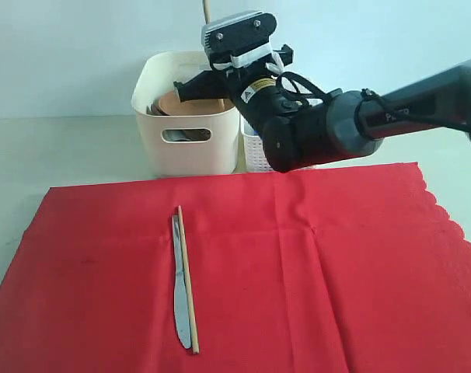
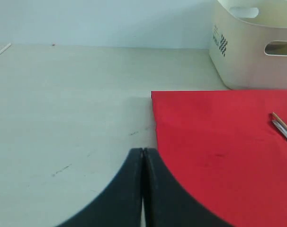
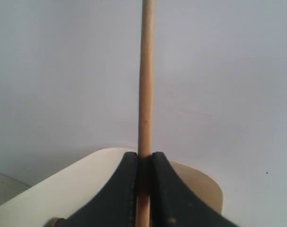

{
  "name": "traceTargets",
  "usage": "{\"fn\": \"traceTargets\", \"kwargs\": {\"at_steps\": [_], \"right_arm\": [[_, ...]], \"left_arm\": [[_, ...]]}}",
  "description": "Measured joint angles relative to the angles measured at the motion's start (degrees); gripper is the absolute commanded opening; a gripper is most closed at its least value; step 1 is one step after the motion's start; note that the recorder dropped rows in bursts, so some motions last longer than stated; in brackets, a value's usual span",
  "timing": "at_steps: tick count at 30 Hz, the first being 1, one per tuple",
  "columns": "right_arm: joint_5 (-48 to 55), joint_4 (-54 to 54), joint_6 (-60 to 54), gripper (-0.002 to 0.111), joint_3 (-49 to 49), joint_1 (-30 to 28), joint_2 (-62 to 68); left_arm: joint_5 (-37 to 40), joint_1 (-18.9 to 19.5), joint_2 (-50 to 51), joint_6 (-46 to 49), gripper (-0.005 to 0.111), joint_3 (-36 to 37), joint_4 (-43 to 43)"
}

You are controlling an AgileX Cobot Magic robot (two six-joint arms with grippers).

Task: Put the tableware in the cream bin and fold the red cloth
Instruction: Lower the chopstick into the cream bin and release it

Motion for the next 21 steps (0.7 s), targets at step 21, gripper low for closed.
{"fn": "traceTargets", "kwargs": {"at_steps": [21], "right_arm": [[29.2,0.2,0.0,0.049,0.0,0.0,-7.0]], "left_arm": [[0.0,0.0,0.0,0.0,0.0,0.0,0.0]]}}
